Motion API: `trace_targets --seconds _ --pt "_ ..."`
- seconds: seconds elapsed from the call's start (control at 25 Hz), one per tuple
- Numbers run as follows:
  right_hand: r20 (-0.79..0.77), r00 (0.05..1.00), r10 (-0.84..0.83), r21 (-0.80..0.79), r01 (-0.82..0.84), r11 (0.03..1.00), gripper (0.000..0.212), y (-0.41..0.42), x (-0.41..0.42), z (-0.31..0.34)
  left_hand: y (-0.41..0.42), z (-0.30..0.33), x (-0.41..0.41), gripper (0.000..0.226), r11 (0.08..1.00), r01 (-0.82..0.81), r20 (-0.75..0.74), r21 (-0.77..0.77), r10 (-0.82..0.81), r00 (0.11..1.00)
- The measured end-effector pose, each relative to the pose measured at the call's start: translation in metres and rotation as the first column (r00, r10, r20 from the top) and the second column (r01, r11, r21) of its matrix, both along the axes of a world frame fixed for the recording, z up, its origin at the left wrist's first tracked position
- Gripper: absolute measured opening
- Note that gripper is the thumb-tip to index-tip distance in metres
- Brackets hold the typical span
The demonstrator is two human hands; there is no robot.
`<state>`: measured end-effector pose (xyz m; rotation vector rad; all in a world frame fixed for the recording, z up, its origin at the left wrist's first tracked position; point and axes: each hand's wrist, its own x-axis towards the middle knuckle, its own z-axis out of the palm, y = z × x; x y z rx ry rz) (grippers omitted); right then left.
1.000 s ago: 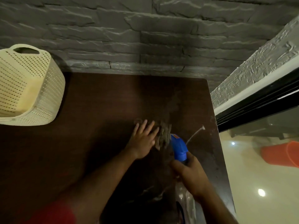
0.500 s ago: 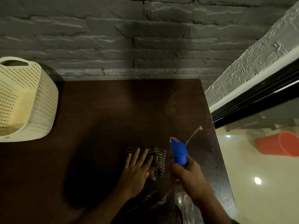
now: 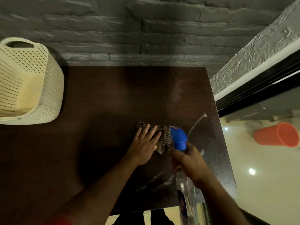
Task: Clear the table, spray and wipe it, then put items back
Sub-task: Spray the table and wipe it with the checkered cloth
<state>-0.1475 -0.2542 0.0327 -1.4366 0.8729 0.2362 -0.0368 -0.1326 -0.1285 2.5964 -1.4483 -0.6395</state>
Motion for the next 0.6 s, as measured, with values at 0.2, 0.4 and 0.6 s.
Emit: trace_targets --seconds 0.2,0.4,0.6 --pt "-0.015 0.999 -0.039 -0.064 0.038 0.997 0.011 0.004 0.002 -0.002 -0.045 0.006 0.131 0.061 0.921 -0.36 -0.015 0.147 0.366 0.93" --pt "0.005 0.998 -0.055 -0.027 0.055 0.998 0.008 0.01 -0.007 0.006 0.01 0.01 -0.02 0.062 0.99 -0.134 -0.034 0.04 0.135 0.99" --pt "-0.086 0.996 -0.02 -0.068 0.014 0.998 0.011 0.016 -0.041 0.001 0.007 0.006 0.083 0.06 0.855 -0.503 -0.044 0.127 0.511 0.858"
